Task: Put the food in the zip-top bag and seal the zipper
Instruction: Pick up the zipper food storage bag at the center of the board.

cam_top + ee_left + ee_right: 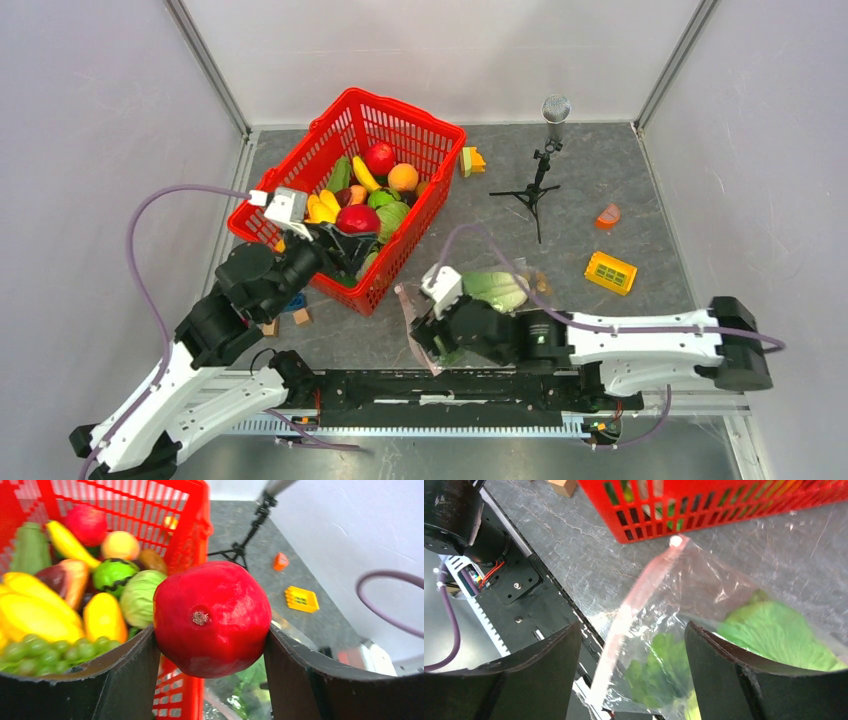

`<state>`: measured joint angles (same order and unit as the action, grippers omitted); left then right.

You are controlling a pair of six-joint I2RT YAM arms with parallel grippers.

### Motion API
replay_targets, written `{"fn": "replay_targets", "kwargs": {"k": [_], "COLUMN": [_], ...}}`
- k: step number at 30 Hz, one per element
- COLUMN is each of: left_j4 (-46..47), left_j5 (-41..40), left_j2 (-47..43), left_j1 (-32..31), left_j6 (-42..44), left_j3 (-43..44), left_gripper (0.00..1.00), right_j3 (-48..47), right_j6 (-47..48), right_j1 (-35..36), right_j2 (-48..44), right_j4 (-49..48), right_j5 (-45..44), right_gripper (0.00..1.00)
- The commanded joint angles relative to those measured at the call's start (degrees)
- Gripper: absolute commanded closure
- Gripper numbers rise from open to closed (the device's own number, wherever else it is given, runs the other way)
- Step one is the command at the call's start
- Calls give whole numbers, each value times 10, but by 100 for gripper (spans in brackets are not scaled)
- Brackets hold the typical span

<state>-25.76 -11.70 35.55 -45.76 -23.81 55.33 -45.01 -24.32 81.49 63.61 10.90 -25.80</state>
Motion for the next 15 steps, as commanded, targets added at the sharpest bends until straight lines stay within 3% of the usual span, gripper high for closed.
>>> {"fn": "replay_targets", "kwargs": {"k": [1,7,15], "left_j4": [-53,-73,-85], "left_j5": [-127,-161,-172], "left_j2": [-22,-43,-56], "left_j1": [0,0,0], "left_j6": [36,40,43], "left_j3": [35,42,46], "left_gripper": [57,56,56], "right_j3": [-97,-192,-220], "right_j6": [32,54,40], "right_j1": [58,88,104], "right_j2": [75,176,245], "right_j4": [43,119,143], "right_j5": [-124,-182,-215], "right_gripper": [17,13,17]}}
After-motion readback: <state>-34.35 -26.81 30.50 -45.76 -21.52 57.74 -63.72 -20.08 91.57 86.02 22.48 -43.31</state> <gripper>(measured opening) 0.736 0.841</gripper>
